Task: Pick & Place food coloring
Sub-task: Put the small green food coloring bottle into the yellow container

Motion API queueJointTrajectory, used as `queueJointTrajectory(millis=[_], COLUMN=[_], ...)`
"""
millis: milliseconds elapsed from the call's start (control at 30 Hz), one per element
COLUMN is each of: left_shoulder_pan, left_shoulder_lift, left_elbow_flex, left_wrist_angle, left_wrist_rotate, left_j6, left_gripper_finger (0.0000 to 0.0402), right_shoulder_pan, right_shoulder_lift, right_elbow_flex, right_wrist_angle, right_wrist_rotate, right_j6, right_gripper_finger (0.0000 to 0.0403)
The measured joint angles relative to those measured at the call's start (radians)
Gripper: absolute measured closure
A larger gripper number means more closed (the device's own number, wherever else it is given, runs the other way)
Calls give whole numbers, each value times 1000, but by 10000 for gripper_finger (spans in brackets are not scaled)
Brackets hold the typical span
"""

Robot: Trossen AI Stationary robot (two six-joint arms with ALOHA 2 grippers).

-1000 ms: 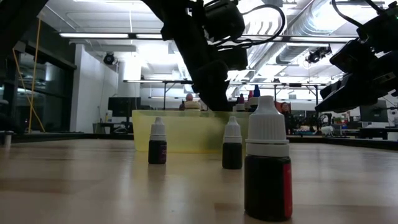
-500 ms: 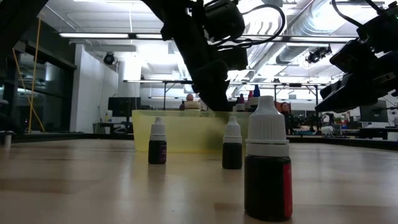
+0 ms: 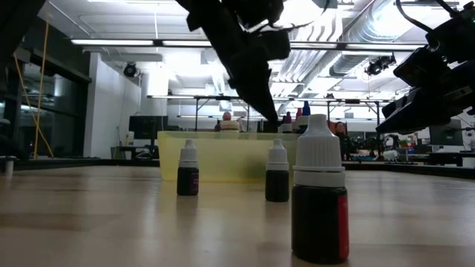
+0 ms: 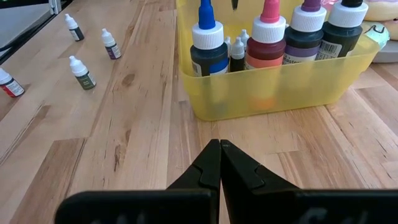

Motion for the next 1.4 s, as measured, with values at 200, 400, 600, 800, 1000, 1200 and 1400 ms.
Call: queueJointTrajectory(millis=[200, 400, 600, 800, 1000, 1200, 1400], left_shoulder_pan=[-1, -27, -97, -210, -323, -375, -373], left_shoulder_lift=[-73, -168, -234, -270, -295, -296, -220], left_elbow_flex=[0, 0, 0, -39, -179, -271, -298], left_wrist_angle=[-46, -137, -225, -219, -71, 157, 249], left_wrist_rotate=[1, 4, 31, 109, 147, 115, 59], left_j6=[0, 17, 27, 41, 45, -7, -34], left_gripper_finger=[290, 290, 290, 287, 239, 171, 138], right_shoulder_pan=[0, 0, 0, 0, 0, 0, 0], right_shoulder_lift=[0, 0, 0, 0, 0, 0, 0], right_elbow_flex=[0, 0, 0, 0, 0, 0, 0], right_wrist_angle=[0, 0, 0, -2, 0, 1, -2], right_wrist_rotate=[0, 0, 0, 0, 0, 0, 0], right_j6=[0, 0, 0, 0, 0, 0, 0], right_gripper_finger=[402, 402, 402, 402, 402, 402, 402])
